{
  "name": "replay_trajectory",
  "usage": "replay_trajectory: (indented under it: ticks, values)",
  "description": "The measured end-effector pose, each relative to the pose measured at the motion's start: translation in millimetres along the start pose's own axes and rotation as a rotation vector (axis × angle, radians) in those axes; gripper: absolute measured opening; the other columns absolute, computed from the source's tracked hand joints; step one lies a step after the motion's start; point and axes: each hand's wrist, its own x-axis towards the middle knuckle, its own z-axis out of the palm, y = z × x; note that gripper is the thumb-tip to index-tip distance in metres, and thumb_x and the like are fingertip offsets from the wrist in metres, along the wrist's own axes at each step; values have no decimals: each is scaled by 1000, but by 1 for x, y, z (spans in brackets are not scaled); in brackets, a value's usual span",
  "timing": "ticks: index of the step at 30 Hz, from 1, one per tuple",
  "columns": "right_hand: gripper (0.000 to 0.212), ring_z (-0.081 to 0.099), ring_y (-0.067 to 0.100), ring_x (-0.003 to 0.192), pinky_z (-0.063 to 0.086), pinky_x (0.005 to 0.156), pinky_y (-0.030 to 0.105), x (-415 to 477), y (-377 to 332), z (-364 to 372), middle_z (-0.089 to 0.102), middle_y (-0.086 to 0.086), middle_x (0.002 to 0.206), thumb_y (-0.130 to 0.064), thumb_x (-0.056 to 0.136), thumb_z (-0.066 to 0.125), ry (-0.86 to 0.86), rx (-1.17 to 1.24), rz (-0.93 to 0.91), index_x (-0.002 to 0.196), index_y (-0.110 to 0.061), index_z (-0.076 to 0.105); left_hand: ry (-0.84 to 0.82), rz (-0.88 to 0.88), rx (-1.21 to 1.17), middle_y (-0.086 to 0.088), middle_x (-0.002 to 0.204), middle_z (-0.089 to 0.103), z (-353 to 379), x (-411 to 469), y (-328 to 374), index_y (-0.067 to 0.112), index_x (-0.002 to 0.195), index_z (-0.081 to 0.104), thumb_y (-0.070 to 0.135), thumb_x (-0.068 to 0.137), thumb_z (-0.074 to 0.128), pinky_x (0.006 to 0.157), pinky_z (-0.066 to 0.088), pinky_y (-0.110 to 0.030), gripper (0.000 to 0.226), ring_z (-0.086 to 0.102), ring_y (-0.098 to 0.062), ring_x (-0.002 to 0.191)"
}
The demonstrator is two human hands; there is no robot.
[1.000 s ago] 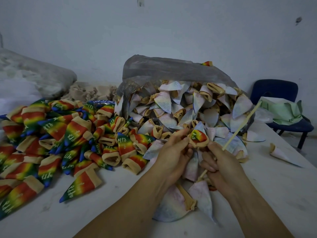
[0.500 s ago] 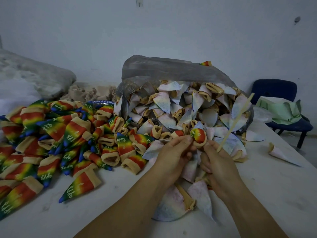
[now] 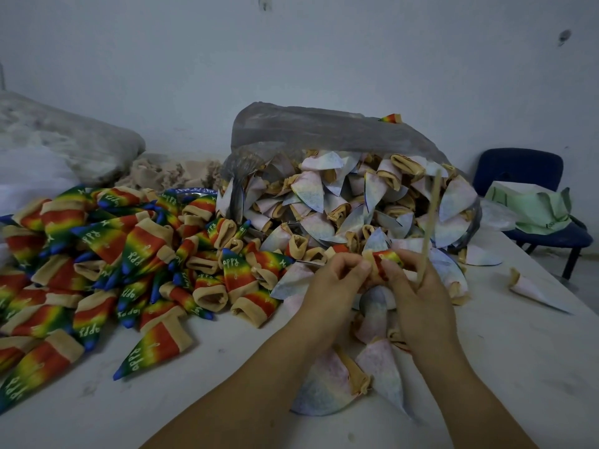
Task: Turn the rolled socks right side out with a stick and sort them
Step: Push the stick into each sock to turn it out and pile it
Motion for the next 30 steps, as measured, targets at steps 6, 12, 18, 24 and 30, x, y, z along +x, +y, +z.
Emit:
replay_trajectory:
  ticks: [6,12,18,24,30]
  values:
    - [21,69,13,80,53,73,31,3,3,-3,73,-3,82,-41,92,54,15,215,209,89,-24,67,22,-80,-86,-1,88,66,1,0,-3,24,82,64,24,99,56,92,52,-39,19,61,-19,94]
    - [21,64,-5,75,45,58,5,5,4,-9,70,-16,81,-40,89,57,-34,72,88,97,-23,64,-64,175,141,28,120,53,-3,-3,10,42,114,57,41,90,65,89,48,-13,26,51,6,116]
    - [31,68,15,90,56,74,34,2,4,-6,68,3,99,-48,76,64,-63,211,130,99,-28,58,-187,507,600,18,136,48,-2,-5,6,22,143,49,28,95,63,98,29,0,50,35,23,122]
    - [21,63,-7,72,43,54,4,-1,2,-3,69,-15,79,-51,84,51,-62,103,42,86,-32,59,59,374,456,10,115,56,-6,-3,6,31,120,55,28,93,65,90,47,-13,29,54,5,104]
    - [48,55,4,61,42,58,28,-5,3,-7,57,-10,64,-79,72,30,-264,-406,-2,76,-36,50,232,-186,-756,-14,69,62,-25,12,23,0,102,54,-2,95,53,57,57,-26,7,64,-17,58]
